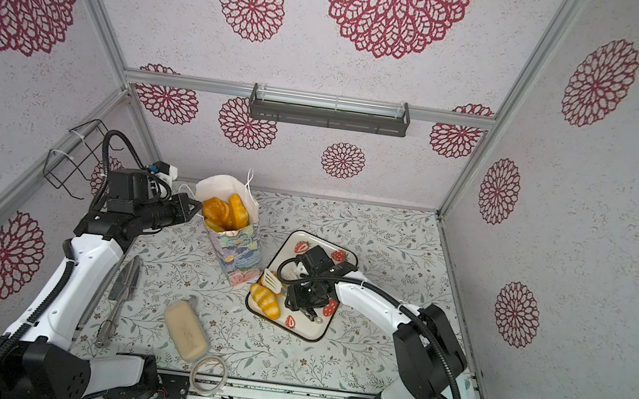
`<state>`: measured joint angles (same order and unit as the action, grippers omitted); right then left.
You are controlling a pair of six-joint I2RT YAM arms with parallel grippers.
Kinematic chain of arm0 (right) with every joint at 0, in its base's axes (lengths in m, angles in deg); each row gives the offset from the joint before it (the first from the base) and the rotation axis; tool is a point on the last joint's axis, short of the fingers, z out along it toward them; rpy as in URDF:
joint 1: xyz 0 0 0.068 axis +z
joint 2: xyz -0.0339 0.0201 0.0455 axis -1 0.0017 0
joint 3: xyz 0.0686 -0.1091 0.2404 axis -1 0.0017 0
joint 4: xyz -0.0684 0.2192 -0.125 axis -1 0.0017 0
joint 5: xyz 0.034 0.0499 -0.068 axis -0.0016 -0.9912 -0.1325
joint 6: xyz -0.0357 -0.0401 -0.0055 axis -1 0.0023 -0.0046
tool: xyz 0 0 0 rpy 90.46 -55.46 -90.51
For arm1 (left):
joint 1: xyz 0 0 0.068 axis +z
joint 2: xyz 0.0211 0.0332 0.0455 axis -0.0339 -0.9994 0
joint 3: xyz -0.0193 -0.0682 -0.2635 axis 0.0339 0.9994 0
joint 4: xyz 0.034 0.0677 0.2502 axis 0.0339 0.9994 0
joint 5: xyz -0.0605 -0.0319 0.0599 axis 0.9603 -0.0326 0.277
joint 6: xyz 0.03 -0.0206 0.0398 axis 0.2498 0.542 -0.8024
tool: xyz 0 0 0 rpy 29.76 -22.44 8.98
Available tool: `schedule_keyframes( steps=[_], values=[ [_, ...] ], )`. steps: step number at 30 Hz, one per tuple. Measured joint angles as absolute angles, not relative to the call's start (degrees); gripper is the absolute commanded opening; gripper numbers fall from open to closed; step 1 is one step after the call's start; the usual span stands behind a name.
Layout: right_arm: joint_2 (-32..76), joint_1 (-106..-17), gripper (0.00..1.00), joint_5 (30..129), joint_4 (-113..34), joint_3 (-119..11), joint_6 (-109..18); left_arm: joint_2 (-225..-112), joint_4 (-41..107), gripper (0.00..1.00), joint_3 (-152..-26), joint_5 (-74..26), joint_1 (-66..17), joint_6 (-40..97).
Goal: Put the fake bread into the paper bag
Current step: 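Lower the tongs onto the round striped bun and pinch it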
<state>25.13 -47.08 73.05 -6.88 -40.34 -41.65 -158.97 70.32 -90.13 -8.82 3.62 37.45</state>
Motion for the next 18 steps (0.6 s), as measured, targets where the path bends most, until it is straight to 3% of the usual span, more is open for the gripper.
schedule_keyframes(
  steps=[9, 18],
  values=[
    [25.15, -46.95, 0.45, 74.1, -6.38, -40.76, -42.52, -158.97, 70.34, 0.0, -90.13, -8.85, 3.66, 37.45],
    [24.59, -47.03, 0.44, 76.92, -4.74, -41.33, -42.72, -158.97, 70.32, 0.0, -90.13, -8.82, 3.66, 37.45]
  ],
)
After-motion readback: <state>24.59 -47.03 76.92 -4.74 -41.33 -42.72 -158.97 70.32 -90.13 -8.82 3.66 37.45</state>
